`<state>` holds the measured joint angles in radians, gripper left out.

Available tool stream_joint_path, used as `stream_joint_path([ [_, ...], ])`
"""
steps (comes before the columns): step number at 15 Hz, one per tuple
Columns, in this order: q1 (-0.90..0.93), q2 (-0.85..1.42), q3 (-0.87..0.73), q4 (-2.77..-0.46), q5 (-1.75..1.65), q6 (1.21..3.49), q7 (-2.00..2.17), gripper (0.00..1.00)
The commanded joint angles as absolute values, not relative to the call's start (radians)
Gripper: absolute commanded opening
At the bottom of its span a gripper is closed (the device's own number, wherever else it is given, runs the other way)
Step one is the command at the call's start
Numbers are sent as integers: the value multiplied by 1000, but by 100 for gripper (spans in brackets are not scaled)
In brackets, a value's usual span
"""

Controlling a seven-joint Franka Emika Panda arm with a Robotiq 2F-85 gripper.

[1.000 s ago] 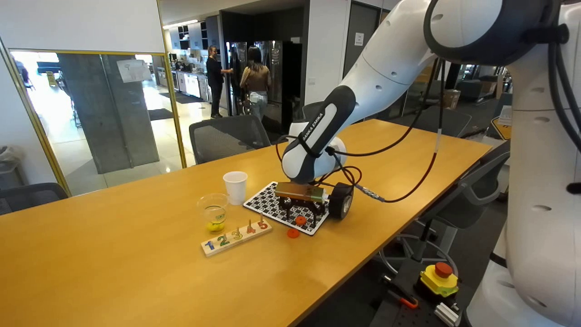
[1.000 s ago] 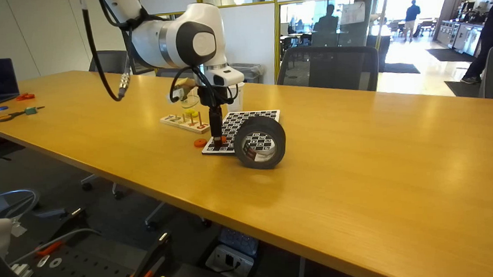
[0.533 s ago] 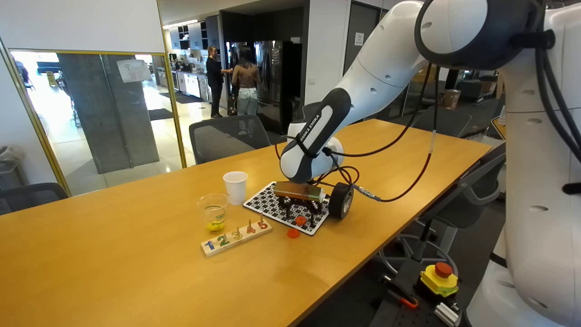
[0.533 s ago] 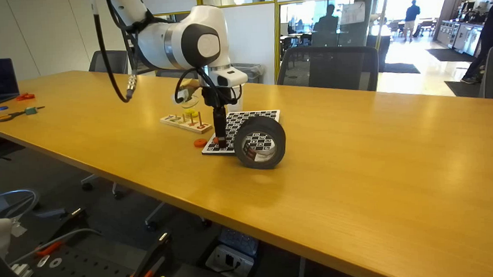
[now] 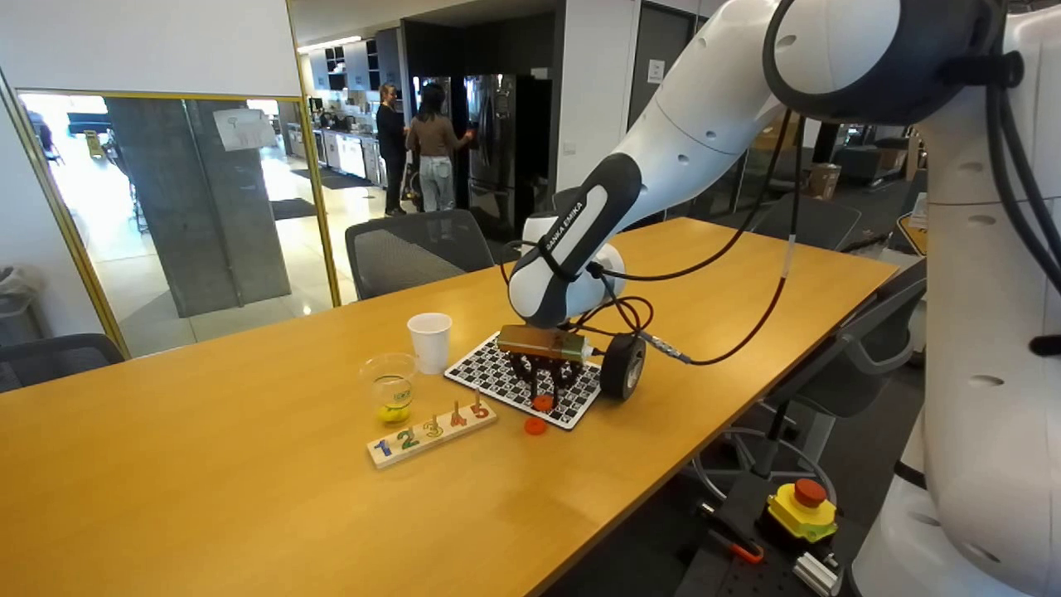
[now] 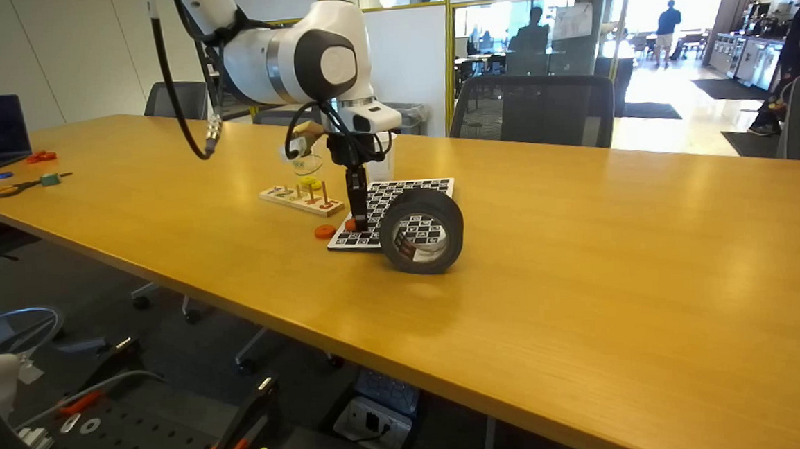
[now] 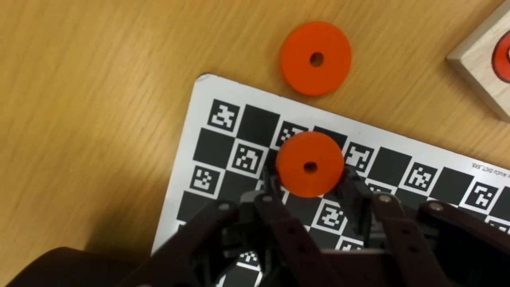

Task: Pick up the orange and yellow objects on the table and put them in the two cups

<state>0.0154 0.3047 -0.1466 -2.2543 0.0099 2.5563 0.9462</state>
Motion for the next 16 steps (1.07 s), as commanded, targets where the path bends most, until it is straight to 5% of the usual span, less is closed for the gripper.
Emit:
stream_joint_path([
  [1, 22, 288, -148, -2243, -4, 2504, 914, 20],
  [16, 40, 335, -147, -2029, -57, 2508, 919, 20],
])
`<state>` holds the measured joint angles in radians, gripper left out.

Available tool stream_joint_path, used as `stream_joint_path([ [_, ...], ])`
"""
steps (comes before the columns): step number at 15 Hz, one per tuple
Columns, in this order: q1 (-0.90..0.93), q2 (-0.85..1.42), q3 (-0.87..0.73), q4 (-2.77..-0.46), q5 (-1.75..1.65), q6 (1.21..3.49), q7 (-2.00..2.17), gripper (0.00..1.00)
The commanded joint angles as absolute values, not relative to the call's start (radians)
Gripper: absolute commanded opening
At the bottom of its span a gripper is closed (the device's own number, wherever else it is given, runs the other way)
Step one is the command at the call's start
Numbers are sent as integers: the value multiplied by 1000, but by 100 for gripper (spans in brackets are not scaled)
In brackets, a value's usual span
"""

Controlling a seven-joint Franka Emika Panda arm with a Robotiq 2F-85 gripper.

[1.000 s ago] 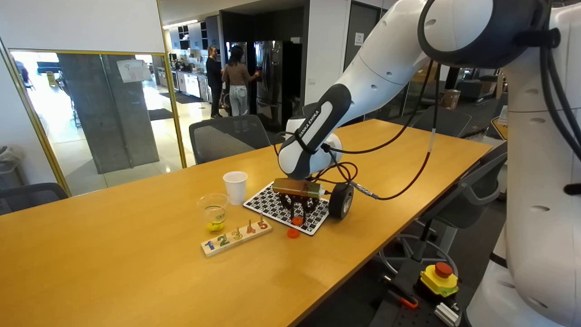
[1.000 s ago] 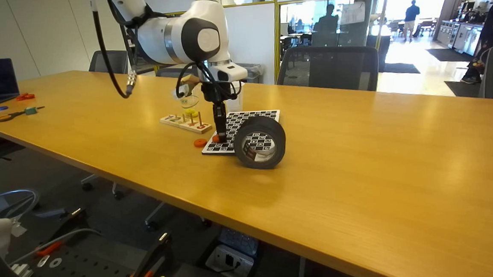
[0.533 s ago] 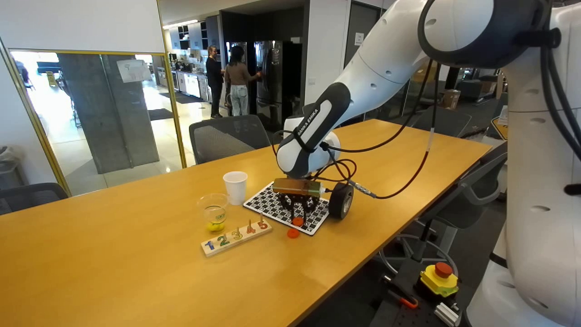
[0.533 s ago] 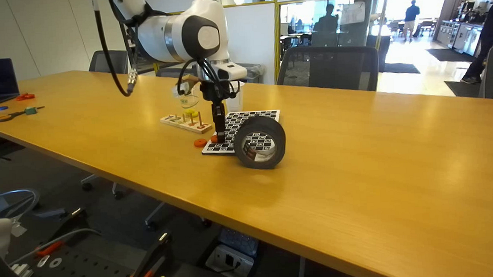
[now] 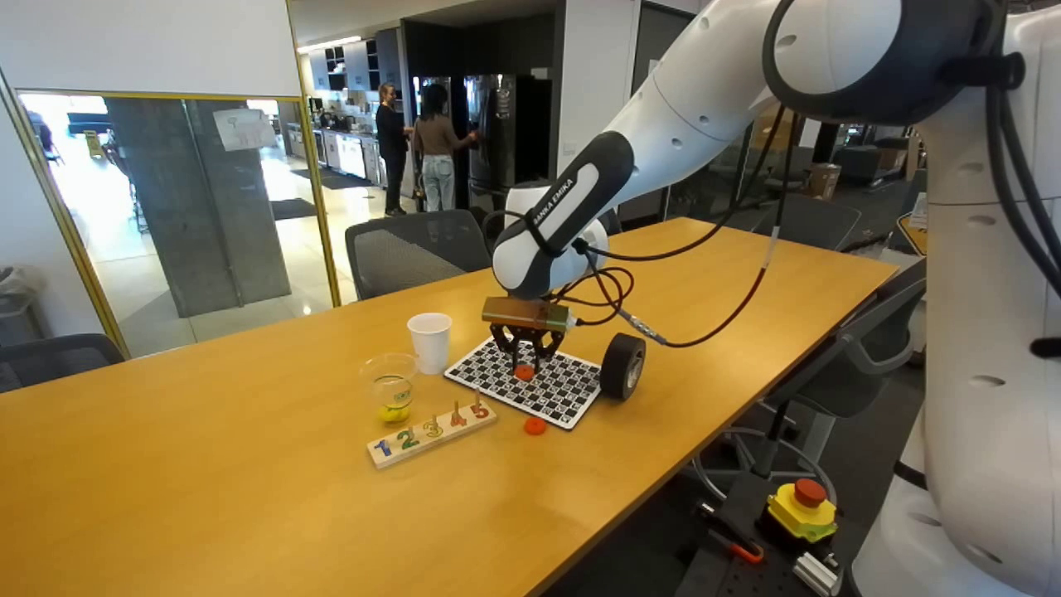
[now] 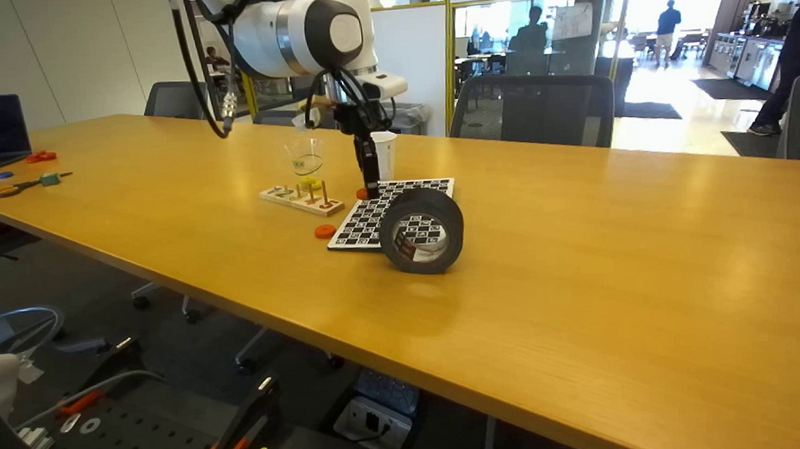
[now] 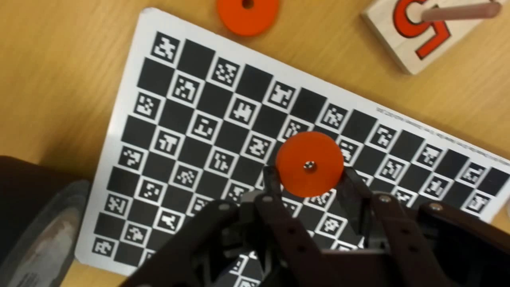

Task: Pick up the orange and yellow objects on the table and put them in the two cups

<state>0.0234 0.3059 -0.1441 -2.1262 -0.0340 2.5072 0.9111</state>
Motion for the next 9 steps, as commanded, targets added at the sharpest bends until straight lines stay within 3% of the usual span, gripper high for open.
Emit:
stream_joint_path([
  [1, 43, 346, -146, -1995, -62, 2505, 918, 20],
  [9, 52, 501, -120, -1664, -50, 2459, 826, 20],
])
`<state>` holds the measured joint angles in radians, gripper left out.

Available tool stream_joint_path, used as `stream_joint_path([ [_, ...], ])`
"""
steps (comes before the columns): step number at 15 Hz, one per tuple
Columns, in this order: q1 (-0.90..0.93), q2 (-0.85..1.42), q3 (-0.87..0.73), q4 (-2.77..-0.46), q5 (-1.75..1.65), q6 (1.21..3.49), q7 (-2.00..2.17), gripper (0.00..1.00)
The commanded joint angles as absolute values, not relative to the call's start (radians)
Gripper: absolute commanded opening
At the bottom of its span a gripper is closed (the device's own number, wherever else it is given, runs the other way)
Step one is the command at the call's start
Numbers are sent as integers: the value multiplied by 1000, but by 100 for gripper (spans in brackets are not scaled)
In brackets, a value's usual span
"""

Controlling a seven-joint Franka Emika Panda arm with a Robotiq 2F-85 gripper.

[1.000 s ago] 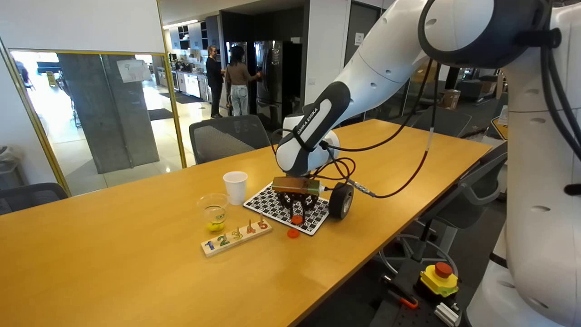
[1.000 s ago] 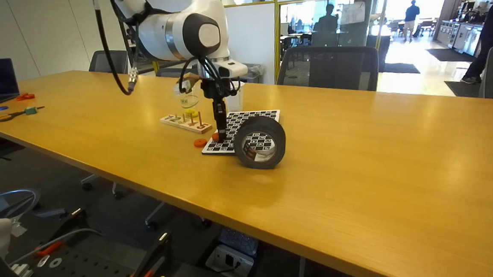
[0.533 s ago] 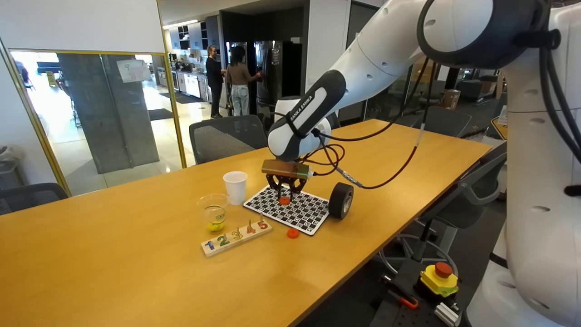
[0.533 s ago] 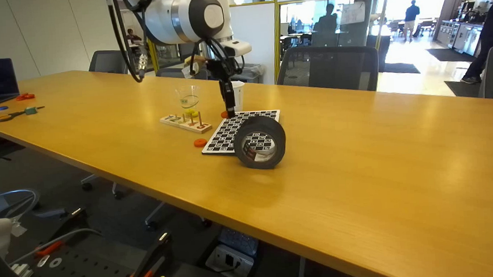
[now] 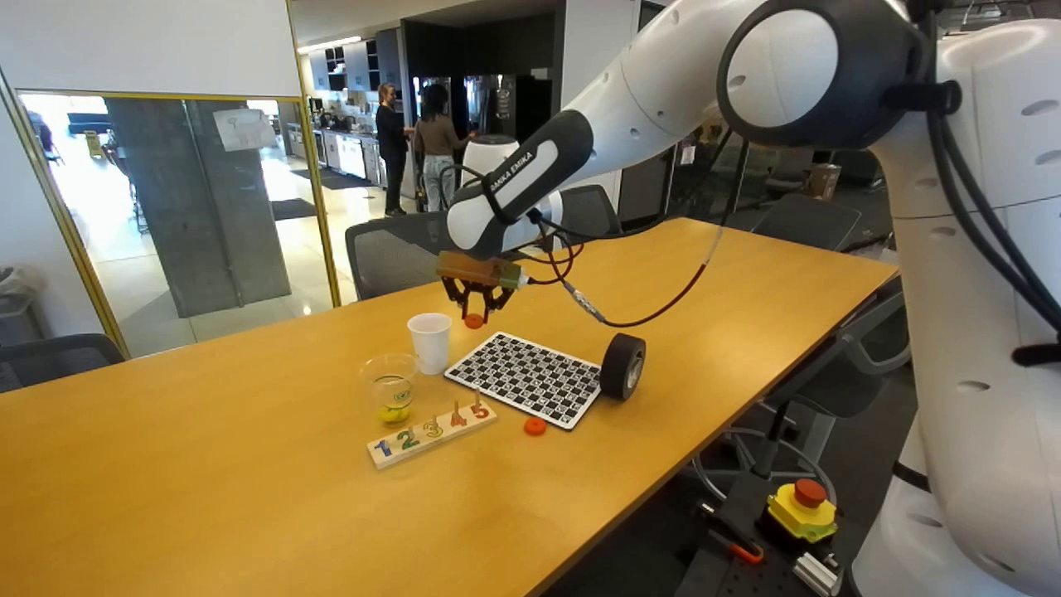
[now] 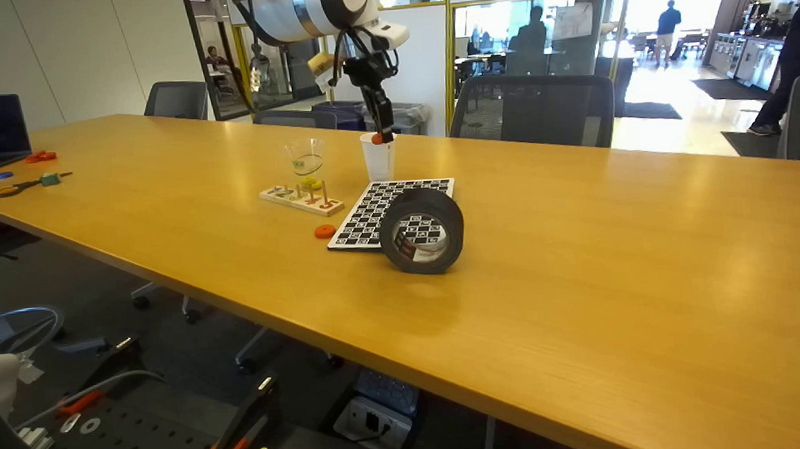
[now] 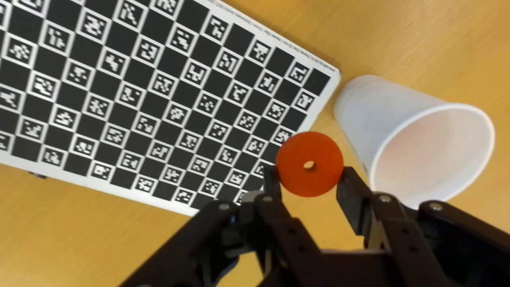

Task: Pick up the orange and yellow objects on the table and put them in the two cups

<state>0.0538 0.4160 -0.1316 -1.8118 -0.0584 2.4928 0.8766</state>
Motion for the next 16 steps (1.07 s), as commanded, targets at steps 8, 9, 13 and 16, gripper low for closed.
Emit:
stream_joint_path([
  [8, 51, 642, -106, -1439, -31, 2413, 724, 20],
  [9, 50, 656, -104, -1418, -27, 2406, 712, 20],
  [13, 44, 700, -93, -1350, -5, 2377, 666, 20],
  [16, 43, 712, -83, -1329, 20, 2355, 623, 20],
])
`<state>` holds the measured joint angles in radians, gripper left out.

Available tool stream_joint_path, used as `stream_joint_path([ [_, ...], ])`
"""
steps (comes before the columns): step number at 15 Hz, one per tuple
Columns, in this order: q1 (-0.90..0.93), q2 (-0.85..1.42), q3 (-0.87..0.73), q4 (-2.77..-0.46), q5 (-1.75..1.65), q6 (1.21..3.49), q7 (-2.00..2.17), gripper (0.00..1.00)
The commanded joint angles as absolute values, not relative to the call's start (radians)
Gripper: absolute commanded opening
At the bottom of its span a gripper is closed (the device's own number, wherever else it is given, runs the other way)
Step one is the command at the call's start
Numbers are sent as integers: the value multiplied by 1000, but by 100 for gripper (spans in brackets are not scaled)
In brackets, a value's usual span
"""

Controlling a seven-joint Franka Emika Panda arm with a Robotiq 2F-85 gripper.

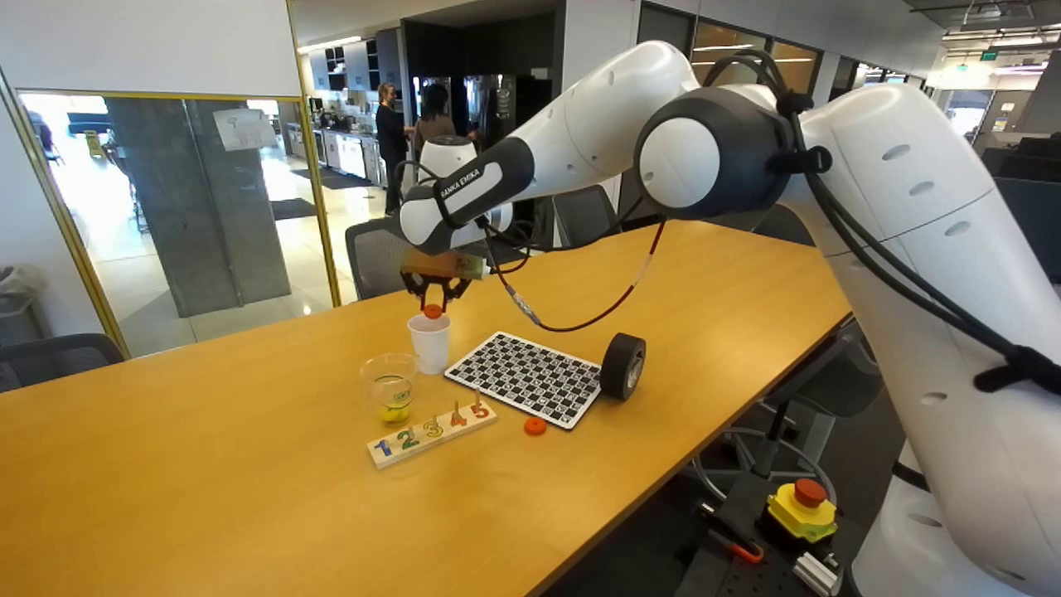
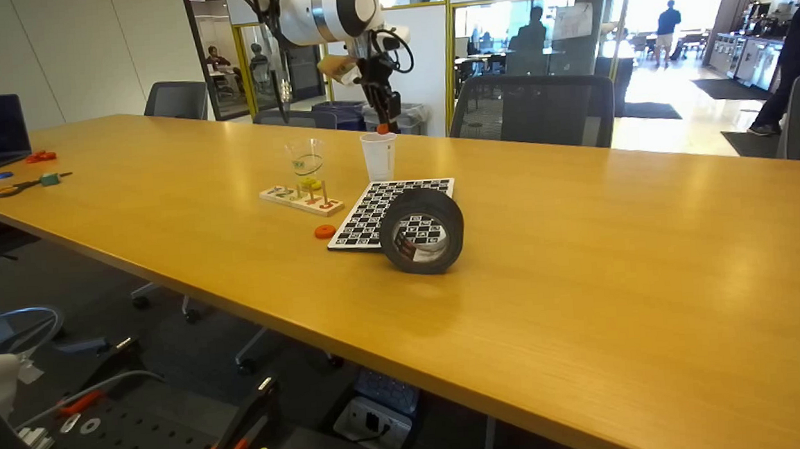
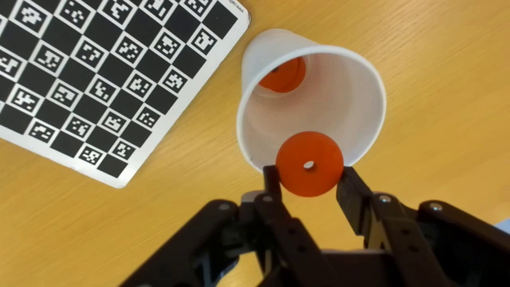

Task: Pick up the orange and yellow objects on the table and put them in the two cups

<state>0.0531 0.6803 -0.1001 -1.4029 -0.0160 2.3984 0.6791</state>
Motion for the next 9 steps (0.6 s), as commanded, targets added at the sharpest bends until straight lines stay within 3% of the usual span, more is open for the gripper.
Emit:
stream_joint_path([
  [1, 44, 714, -82, -1326, 25, 2350, 613, 20],
  [4, 46, 721, -82, -1309, 35, 2327, 593, 20],
  [5, 44, 724, -79, -1302, 41, 2312, 585, 66],
  [6, 44, 725, -79, -1298, 44, 2300, 579, 68],
  [9, 39, 698, -71, -1335, 45, 2279, 522, 89],
])
